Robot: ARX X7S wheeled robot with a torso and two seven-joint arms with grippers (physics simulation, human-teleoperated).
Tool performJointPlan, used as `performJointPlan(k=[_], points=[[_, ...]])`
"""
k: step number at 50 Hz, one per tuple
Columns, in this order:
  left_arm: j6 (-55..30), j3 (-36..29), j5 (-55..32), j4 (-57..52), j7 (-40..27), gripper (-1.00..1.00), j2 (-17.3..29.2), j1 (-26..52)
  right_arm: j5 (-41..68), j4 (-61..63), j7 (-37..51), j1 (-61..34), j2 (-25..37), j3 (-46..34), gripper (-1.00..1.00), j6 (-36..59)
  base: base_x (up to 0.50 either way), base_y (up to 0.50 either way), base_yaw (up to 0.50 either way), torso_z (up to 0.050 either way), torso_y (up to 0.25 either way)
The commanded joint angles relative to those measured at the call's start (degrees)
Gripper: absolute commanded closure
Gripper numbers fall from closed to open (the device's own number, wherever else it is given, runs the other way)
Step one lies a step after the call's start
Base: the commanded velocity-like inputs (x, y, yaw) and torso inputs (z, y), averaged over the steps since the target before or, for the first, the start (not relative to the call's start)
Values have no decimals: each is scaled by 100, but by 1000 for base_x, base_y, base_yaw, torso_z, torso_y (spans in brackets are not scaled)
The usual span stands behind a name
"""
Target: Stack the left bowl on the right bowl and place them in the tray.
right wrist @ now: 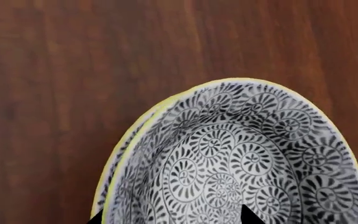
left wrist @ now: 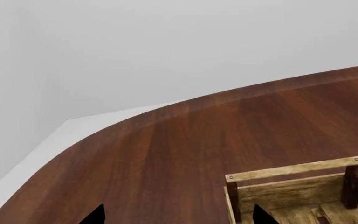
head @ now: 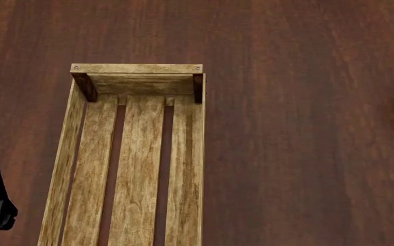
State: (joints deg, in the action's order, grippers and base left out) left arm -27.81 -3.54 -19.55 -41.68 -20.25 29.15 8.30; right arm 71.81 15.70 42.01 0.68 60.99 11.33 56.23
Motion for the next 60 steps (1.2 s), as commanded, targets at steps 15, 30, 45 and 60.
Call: performJointPlan(k=[15,30,45,60], points=[[23,6,-49,-35,-15,-100,22,-21,284,318,297,2,224,405,-100,152,0,0,0,0,0],[32,62,-110,-85,-33,-100,44,-45,440,422,454,-343,316,280,-100,265,0,0,0,0,1],[33,101,-155,-113,-54,-100,64,-64,350,394,406,-850,246,-203,-100,313,0,0,0,0,0],[50,134,-193,-111,-61,-100,87,-85,106,332,244,-662,34,-352,-100,120,0,0,0,0,0]])
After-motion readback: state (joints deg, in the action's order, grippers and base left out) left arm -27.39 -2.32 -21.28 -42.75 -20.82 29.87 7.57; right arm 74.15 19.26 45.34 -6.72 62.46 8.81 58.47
